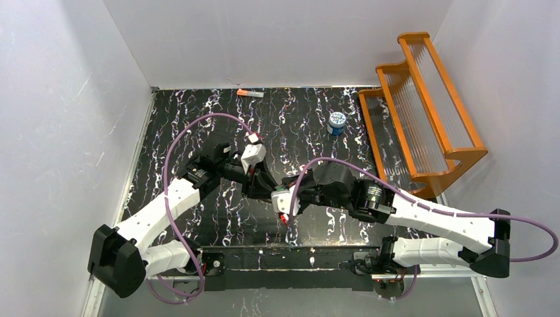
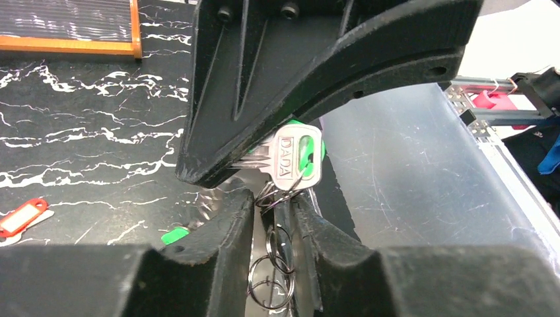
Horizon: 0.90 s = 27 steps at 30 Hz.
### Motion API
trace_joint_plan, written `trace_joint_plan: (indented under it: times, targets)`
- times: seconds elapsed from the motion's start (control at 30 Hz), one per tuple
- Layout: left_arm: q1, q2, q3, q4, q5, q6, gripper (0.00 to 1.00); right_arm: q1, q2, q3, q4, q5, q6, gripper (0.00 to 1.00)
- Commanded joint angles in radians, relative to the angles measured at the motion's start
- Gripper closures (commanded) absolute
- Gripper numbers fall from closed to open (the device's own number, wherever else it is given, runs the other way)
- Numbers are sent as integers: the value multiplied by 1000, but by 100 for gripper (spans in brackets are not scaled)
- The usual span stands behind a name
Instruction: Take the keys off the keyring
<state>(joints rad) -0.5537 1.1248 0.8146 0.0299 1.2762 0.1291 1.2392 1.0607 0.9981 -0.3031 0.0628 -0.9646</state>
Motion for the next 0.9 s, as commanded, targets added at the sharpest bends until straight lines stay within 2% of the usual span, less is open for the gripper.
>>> trace_joint_plan:
  times: [0.0, 0.07, 0.37, 0.87]
  targets:
    - [-5, -9, 32, 7, 58, 7, 77, 6, -36, -7, 97, 13, -3, 99]
    - [-5, -12, 32, 7, 64, 8, 79, 6, -39, -12, 99, 16, -1, 99]
    - [-5, -19, 33, 6, 40, 10, 100, 6, -39, -25, 78, 43, 3, 99]
    - [3, 4, 30, 23, -211, -96, 100, 6, -87, -4, -103, 87, 33, 99]
